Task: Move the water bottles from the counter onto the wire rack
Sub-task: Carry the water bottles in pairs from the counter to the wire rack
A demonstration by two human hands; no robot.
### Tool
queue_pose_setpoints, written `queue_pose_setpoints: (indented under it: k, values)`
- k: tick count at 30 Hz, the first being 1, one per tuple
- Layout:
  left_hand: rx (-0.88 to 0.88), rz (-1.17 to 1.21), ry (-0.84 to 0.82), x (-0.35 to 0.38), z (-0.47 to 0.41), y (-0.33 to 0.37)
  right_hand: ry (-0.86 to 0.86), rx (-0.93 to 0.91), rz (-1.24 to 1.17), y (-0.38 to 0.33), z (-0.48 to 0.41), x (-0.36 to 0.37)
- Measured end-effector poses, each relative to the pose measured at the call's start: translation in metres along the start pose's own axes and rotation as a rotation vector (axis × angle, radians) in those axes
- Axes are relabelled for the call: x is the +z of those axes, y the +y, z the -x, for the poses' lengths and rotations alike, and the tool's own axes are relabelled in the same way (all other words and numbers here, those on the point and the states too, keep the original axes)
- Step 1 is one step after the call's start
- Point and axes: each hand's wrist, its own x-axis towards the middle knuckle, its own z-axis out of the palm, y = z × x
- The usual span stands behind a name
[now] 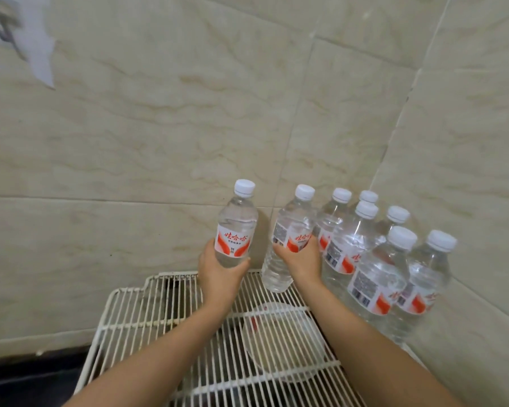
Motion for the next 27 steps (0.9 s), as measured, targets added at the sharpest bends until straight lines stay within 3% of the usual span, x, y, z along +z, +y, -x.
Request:
queue_pose_setpoints:
  k: [18, 27]
  values:
    - [-0.111, -0.128, 0.286, 0.065, 0.019, 0.017, -0.321, -0.01, 0.002, 0.045, 0.047, -0.035]
    - [-0.289, -0.243, 0.177, 0.06, 0.031, 0.009, -0.374, 0.004, -0.034, 0.054, 0.06, -0.055]
